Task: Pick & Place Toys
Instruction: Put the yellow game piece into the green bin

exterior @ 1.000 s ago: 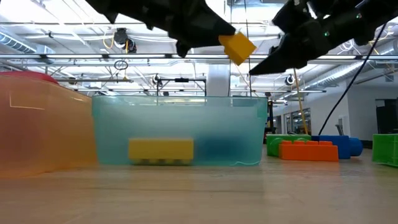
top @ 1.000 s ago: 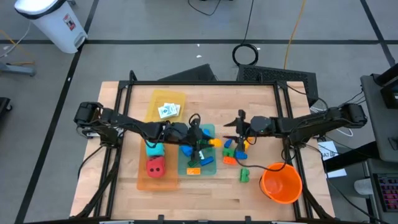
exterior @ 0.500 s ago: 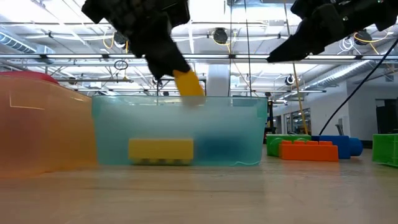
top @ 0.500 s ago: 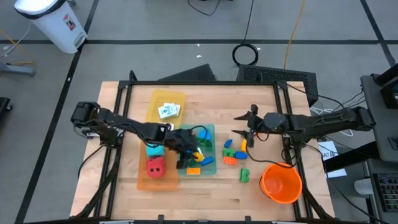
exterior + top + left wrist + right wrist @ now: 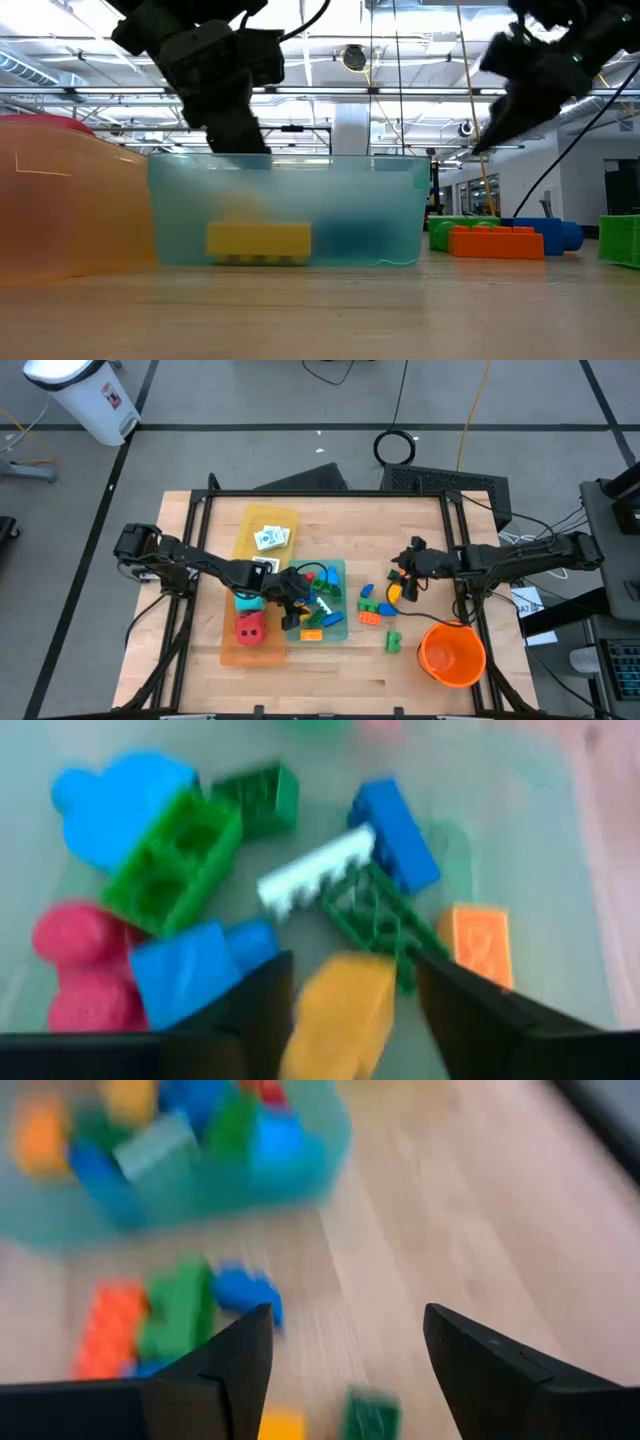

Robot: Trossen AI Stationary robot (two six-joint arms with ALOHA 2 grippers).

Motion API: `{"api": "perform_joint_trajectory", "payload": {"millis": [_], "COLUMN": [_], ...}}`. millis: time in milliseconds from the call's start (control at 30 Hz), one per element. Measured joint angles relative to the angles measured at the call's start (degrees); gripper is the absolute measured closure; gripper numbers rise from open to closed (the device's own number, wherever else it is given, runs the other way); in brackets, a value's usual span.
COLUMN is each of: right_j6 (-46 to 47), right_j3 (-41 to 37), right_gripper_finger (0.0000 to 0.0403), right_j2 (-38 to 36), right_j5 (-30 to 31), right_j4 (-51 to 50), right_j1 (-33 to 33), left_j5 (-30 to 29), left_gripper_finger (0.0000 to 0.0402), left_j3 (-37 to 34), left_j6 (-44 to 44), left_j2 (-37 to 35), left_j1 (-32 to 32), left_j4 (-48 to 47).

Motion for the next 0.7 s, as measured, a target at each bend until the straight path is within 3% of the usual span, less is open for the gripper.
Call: {"api": "perform_joint_trajectory", "payload": {"millis": [133, 300, 533, 700], "right_j6": [1.82, 12.77, 25.14, 23.86], "right_j3": [-0.02, -0.02, 0.59, 0.58], "right_gripper_finger": [0.0165, 0.0169, 0.0202, 0.0236], "right_j2": [0.18, 0.26, 0.28, 1.89], "right_j5": [0.22, 1.53, 1.65, -1.3], "right_j4": [-7.73, -10.96, -21.11, -23.87], "right_j1": [-0.02, -1.58, -7.66, -10.2], "left_j5": [-0.38, -0.47, -0.47, -0.47], "left_gripper_finger": [0.0101, 0.0036, 0.0008, 0.0007], "left_j3": [0.04, 0.04, 0.04, 0.04], "left_j6": [0.13, 0.13, 0.1, 0.09], "left_j2": [0.0, 0.0, 0.0, 0.0], "left_j1": [0.41, 0.92, 1.29, 1.29], "left_j4": [3.0, 5.77, 6.54, 6.69]}}
